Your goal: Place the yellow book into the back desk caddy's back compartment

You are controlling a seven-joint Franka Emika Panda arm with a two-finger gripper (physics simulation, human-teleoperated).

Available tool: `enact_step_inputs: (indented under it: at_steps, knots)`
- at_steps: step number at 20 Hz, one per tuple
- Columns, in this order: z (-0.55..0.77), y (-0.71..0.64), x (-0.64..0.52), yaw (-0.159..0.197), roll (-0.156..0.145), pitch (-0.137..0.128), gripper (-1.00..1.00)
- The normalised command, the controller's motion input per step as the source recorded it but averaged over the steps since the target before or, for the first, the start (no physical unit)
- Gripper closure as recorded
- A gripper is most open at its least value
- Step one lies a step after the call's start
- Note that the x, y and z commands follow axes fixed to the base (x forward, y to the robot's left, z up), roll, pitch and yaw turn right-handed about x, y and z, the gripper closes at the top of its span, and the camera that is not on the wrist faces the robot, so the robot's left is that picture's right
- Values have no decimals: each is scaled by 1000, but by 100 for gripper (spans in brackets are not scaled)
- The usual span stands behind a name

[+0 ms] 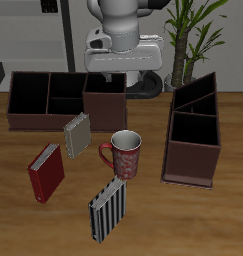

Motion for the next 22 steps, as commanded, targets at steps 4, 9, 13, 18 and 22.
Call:
enact_step_inputs:
  at_steps: [4,9,13,18,22]
  knots:
    - [12,-101,-8,1,-7,-19,-100]
    - [51,-489,-28,-24,22,-18,-100]
    - [108,-547,-67,29,2,-74,-100]
    - [41,-766,14,-39,-25,-38,-100]
    - [-113,-685,-48,-99,-27,-57,-100]
